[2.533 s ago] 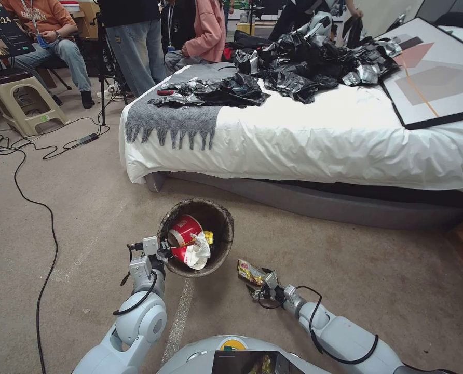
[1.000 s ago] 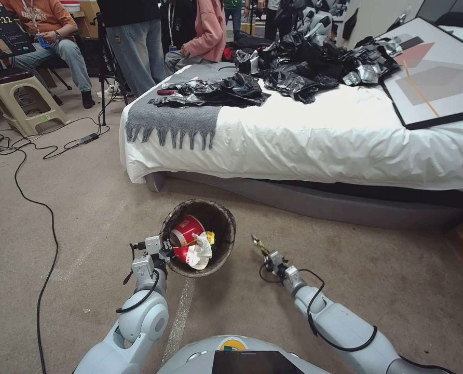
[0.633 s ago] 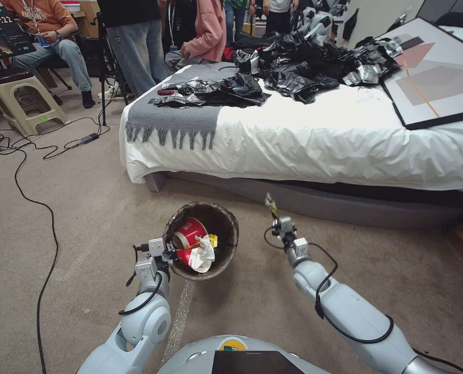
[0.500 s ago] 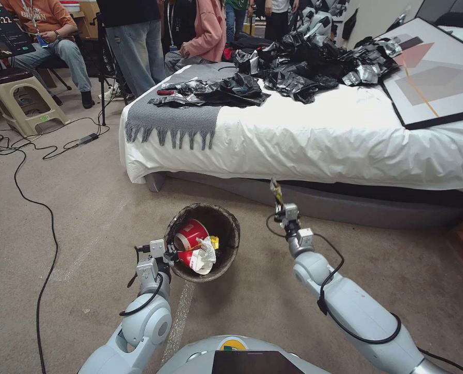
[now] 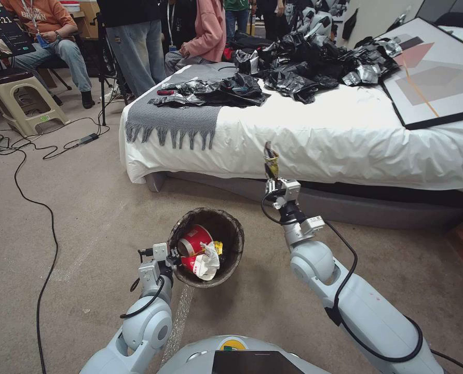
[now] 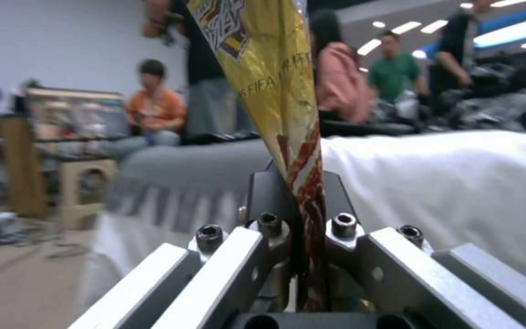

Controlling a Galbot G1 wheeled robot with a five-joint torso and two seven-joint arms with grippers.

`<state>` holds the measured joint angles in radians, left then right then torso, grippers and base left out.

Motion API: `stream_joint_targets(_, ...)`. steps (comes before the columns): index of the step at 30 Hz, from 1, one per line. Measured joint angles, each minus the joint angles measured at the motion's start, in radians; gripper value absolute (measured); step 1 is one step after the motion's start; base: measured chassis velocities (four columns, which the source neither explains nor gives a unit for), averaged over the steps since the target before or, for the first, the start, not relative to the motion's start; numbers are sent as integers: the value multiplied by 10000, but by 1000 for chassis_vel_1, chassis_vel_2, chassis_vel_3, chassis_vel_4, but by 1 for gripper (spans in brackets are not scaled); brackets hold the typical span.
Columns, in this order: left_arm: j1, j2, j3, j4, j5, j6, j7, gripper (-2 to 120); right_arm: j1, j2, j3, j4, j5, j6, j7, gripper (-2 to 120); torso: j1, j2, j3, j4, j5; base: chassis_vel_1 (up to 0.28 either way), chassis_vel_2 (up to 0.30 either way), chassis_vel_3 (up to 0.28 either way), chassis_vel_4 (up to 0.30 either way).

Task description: Pick up the trash bin, then pick up the garbage from the floor and place it into the trash bin.

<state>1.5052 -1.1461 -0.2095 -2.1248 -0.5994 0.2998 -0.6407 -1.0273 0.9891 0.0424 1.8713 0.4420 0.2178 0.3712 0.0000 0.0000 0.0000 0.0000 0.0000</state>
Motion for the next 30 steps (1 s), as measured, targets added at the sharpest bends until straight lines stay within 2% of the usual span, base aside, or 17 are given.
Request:
stream_joint_targets(2, -16, 1, 54, -1, -56, 81, -21, 0, -8, -80, -151, 818, 204, 62, -457, 0, 0, 0, 0, -1, 0, 0, 0, 0, 0)
stream_joint_targets(3, -16, 1, 54, -1, -56, 81, -21, 0, -8, -80, -151, 818, 204, 62, -457, 0, 0, 0, 0, -1, 0, 0, 0, 0, 0)
stream_joint_targets(6, -25, 53, 74, -20, -146, 175, -49, 0, -12, -387, -693, 1818, 439, 283, -1529, 0, 0, 0, 0, 0, -2, 0, 0, 0, 0)
stream_joint_targets(8, -31, 56, 81, -25, -157, 192, -49, 0, -16, -446, -865, 1966, 478, 308, -1737, 0, 0, 0, 0, -1, -2, 0, 0, 0, 0)
stream_joint_targets(12, -60, 38, 100, -40, -158, 236, -54, 0, 49, -745, -1872, 2146, 537, 340, -2285, 0, 0, 0, 0, -1, -1, 0, 0, 0, 0)
stream_joint_targets(14, -69, 32, 102, -40, -158, 240, -54, 0, 109, -830, -2258, 2075, 533, 365, -2341, 0, 0, 0, 0, 0, -1, 0, 0, 0, 0)
stream_joint_targets(16, -82, -9, 102, -40, -146, 243, -55, 0, 300, -894, -3111, 1718, 418, 400, -2383, 0, 0, 0, 0, -1, -1, 0, 0, 0, 0)
stream_joint_targets(17, -82, -9, 102, -40, -146, 243, -55, 0, 300, -894, -3111, 1718, 418, 400, -2383, 0, 0, 0, 0, -1, -1, 0, 0, 0, 0)
stream_joint_targets(19, -81, -52, 101, -51, -131, 244, -54, 0, 534, -774, -3793, 1171, 284, 449, -2382, 0, 0, 0, 0, 0, -1, 0, 0, 0, 0)
stream_joint_targets(30, -57, -12, 4, -211, -138, 239, -51, 0, 941, -427, -4877, -335, -256, 737, -2256, 0, 0, 0, 0, -1, 0, 0, 0, 0, 0)
